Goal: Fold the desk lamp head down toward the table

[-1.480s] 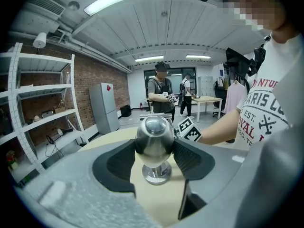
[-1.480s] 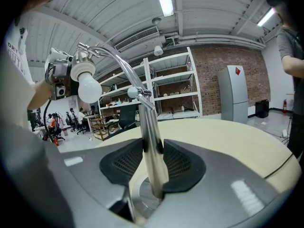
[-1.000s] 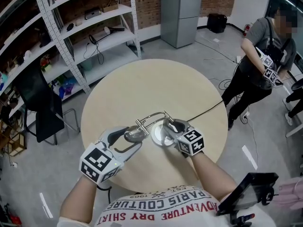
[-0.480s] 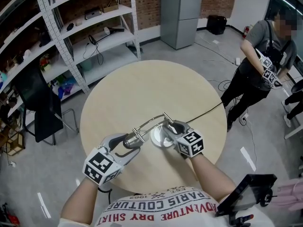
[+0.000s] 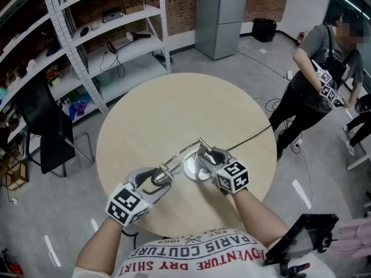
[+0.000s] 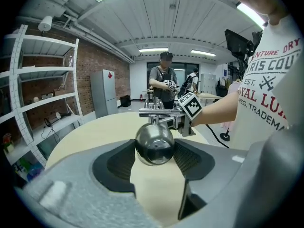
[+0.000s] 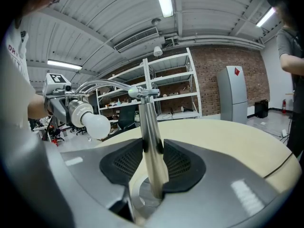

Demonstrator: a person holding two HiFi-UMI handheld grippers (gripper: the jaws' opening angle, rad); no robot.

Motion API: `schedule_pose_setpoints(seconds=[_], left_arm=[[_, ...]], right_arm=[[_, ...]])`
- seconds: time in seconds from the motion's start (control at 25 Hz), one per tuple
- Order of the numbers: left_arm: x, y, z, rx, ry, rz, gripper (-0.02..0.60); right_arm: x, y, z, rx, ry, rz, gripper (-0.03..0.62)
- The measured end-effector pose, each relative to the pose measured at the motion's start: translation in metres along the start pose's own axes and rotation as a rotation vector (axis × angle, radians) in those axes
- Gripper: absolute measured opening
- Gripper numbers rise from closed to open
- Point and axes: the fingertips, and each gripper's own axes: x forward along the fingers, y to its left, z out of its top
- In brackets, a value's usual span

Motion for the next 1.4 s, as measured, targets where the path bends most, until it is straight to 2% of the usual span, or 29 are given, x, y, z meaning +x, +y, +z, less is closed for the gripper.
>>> schedule_pose_setpoints(seconds=[0.88,1.4], left_arm=[[0.037,0.002,-0.039,0.019,0.038,-0.031,0.253],[0.055,0.004,-0.054,0.059,-0.008,-0.03,0.256]], right_arm=[[-0.001,0.0,0.001,0.007,-0.01,-0.008,0.135],[-0.002,0.0,0.001,0.018,-0.018,-0.002,0.136]])
